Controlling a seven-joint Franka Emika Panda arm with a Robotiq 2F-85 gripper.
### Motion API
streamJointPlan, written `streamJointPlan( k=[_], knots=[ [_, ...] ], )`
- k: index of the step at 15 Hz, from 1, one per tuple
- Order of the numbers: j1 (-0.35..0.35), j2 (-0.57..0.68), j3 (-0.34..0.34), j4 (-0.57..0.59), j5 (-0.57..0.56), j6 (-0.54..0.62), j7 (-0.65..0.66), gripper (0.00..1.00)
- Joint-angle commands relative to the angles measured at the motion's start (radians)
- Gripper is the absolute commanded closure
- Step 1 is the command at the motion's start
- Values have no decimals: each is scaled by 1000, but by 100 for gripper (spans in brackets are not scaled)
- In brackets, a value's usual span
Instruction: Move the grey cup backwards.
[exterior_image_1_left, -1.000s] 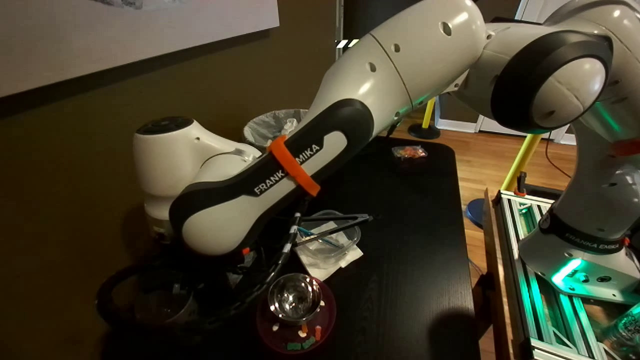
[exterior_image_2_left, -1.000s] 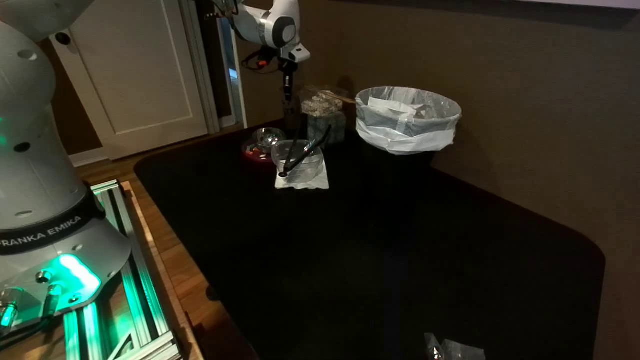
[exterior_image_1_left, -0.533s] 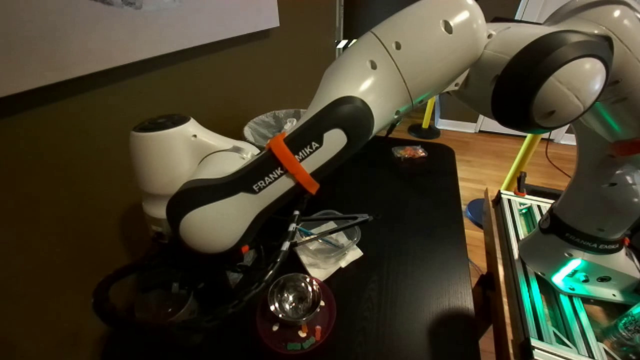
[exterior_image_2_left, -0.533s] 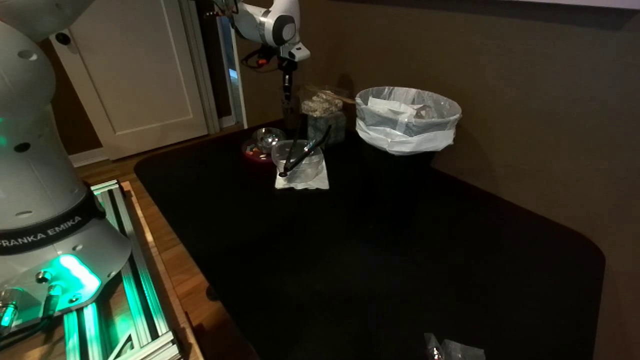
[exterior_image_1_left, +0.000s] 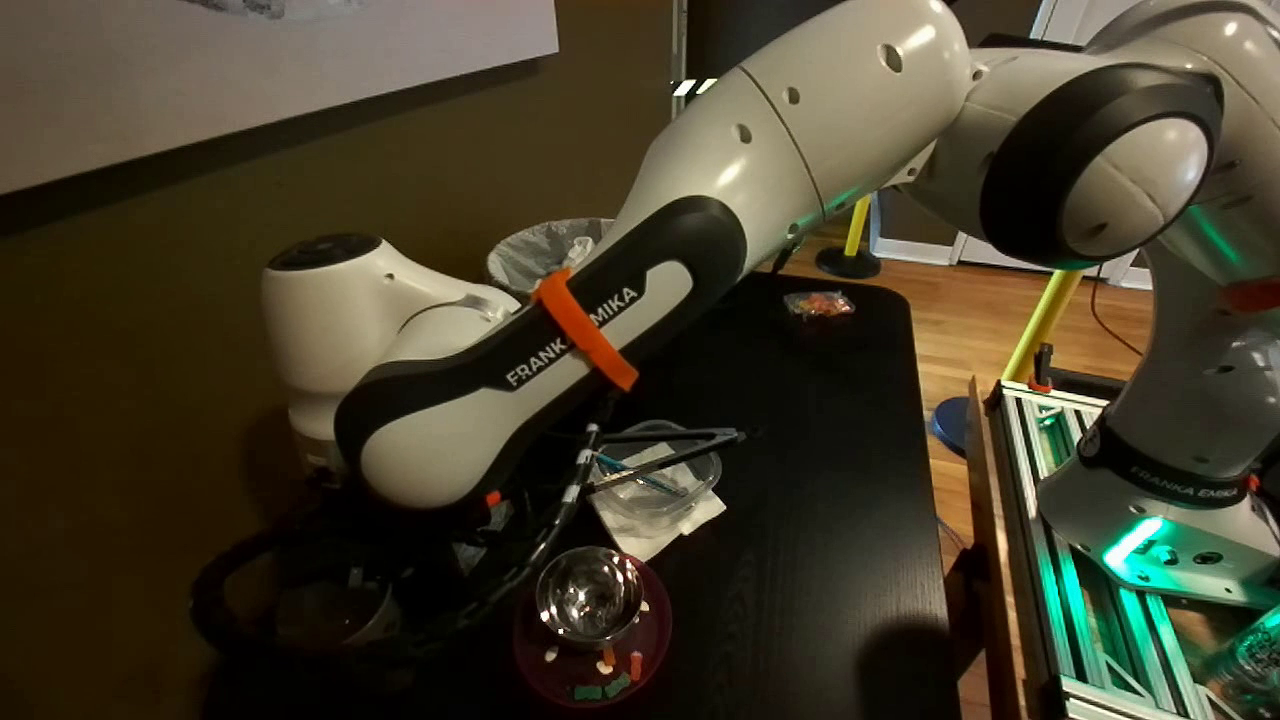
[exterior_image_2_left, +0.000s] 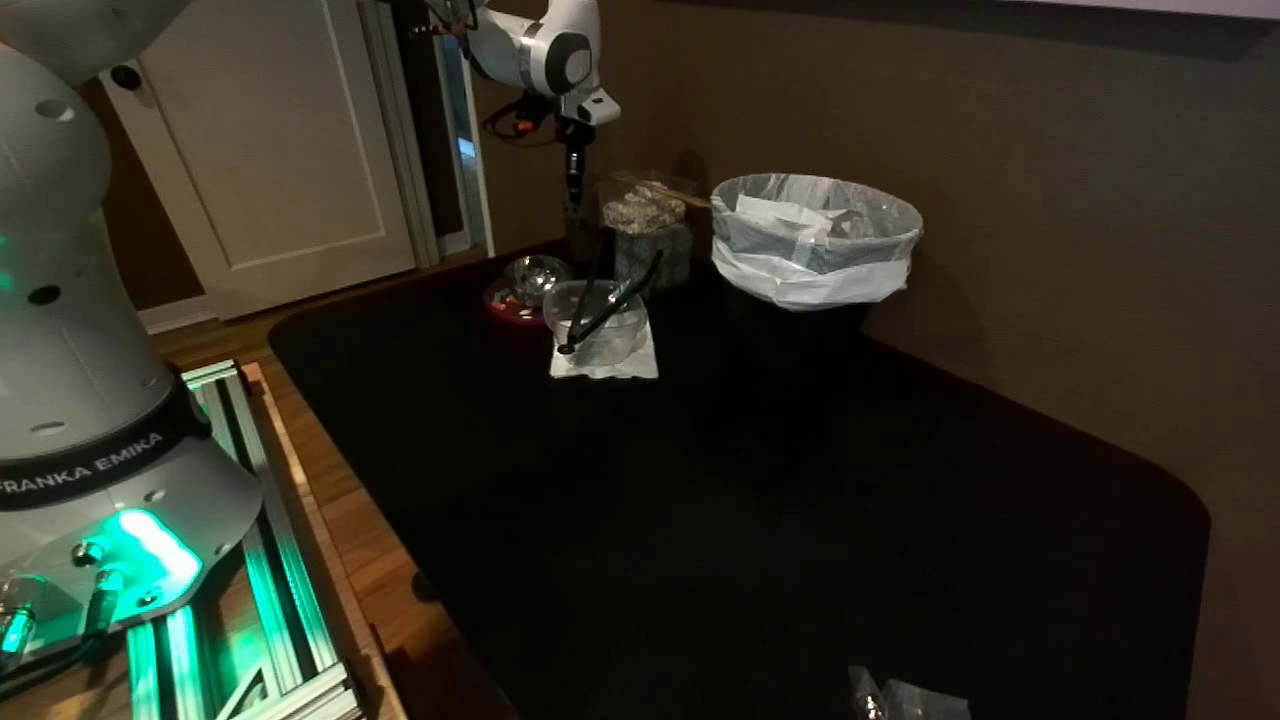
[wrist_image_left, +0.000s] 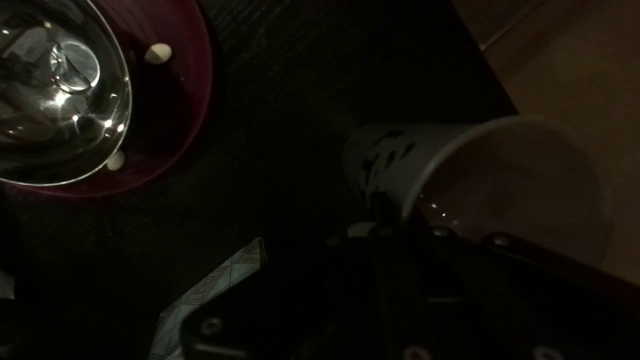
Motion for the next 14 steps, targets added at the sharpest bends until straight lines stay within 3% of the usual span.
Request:
streamJointPlan(
  k=[1, 10, 14],
  knots=[
    [-13, 20, 19, 42, 8, -46, -12, 69],
    [-3, 5, 15, 43, 1, -69, -22, 2],
    [10, -28, 12, 12, -7, -63, -32, 0]
  ],
)
